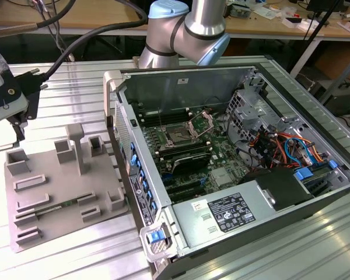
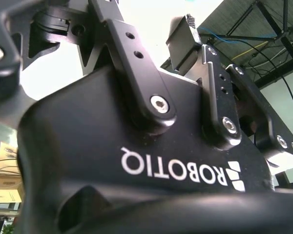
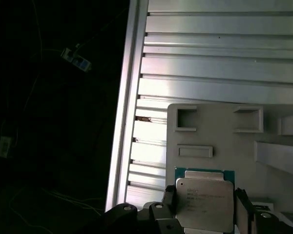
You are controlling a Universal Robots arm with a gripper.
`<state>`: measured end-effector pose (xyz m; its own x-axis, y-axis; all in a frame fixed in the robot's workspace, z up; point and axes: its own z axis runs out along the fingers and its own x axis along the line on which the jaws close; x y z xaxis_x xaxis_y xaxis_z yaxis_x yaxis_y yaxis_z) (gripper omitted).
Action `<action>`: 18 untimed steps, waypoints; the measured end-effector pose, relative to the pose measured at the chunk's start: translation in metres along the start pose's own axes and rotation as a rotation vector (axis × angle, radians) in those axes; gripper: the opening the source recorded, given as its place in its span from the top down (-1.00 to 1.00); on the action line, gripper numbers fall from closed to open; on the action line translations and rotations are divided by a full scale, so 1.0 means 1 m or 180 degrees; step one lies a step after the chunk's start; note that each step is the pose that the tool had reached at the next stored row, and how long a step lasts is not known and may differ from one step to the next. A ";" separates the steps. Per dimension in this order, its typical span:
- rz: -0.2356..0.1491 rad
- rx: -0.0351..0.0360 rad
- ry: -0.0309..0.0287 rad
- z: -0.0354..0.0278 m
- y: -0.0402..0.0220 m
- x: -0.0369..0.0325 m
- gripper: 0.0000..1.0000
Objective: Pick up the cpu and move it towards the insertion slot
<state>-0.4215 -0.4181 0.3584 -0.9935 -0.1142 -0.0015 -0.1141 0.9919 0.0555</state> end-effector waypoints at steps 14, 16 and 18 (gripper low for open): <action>0.0000 0.0000 0.0000 -0.0101 0.0005 0.0000 -0.09; 0.0000 0.0000 0.0000 -0.0114 0.0006 0.0000 -0.09; 0.0000 0.0000 0.0000 -0.0131 0.0007 0.0000 -0.09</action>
<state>-0.4215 -0.4181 0.3715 -0.9934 -0.1143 -0.0015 -0.1142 0.9919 0.0555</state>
